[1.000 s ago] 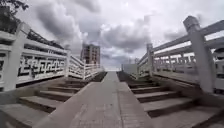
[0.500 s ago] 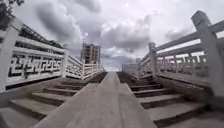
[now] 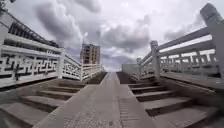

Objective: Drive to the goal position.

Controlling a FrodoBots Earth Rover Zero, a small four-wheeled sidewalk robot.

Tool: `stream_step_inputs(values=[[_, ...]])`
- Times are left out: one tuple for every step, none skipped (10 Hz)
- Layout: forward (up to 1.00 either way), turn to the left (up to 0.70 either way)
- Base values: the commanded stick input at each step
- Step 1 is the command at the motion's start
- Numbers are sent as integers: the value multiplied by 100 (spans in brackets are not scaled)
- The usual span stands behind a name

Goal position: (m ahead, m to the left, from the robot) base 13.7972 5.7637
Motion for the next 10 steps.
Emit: stream_step_inputs(values=[[45, 0], [45, 0], [45, 0], [45, 0], [45, 0], [45, 0], [45, 8], [45, 27], [45, 25], [45, 7]])
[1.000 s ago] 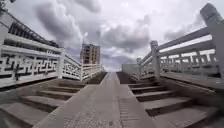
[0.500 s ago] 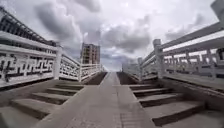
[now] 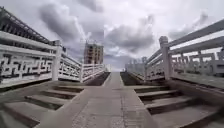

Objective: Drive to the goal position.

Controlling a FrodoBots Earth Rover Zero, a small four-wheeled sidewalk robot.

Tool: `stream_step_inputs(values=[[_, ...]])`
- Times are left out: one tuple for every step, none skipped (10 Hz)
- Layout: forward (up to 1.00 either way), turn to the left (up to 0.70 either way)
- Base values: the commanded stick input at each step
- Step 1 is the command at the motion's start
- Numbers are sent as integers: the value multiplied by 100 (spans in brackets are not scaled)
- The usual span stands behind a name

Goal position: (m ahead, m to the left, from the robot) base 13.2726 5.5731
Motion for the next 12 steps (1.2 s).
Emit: stream_step_inputs(values=[[45, 0], [45, 0], [45, 0], [45, 0], [45, 0], [45, 0], [45, 0], [45, 0], [45, 0], [45, 0], [45, 0], [45, 0]])
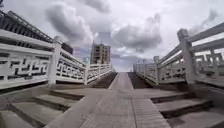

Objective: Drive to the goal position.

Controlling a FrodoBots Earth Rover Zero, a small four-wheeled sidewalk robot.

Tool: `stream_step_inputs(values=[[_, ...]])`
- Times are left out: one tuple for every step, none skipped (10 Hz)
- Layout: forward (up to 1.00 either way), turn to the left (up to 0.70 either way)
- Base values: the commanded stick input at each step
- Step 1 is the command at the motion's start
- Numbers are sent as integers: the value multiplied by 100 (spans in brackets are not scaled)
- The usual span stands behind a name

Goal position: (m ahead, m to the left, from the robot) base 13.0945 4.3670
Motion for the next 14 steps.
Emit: stream_step_inputs(values=[[45, 0], [45, 0], [45, 0], [45, 0], [45, 0], [45, 0], [45, 0], [45, 0], [45, 0], [45, 0], [45, -10], [45, -27], [45, -27], [45, -27]])
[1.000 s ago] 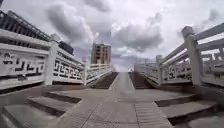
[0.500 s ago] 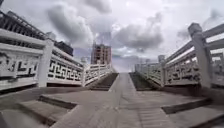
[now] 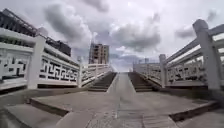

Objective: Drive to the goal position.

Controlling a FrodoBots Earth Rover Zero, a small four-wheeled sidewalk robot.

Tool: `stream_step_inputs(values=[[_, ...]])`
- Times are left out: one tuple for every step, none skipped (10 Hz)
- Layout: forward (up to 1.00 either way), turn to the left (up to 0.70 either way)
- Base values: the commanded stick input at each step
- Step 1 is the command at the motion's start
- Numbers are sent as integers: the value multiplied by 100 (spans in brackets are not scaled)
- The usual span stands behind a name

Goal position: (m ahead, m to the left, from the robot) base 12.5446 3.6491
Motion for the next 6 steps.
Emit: stream_step_inputs(values=[[45, 0], [45, 0], [45, 0], [45, 0], [45, 0], [45, 0]])
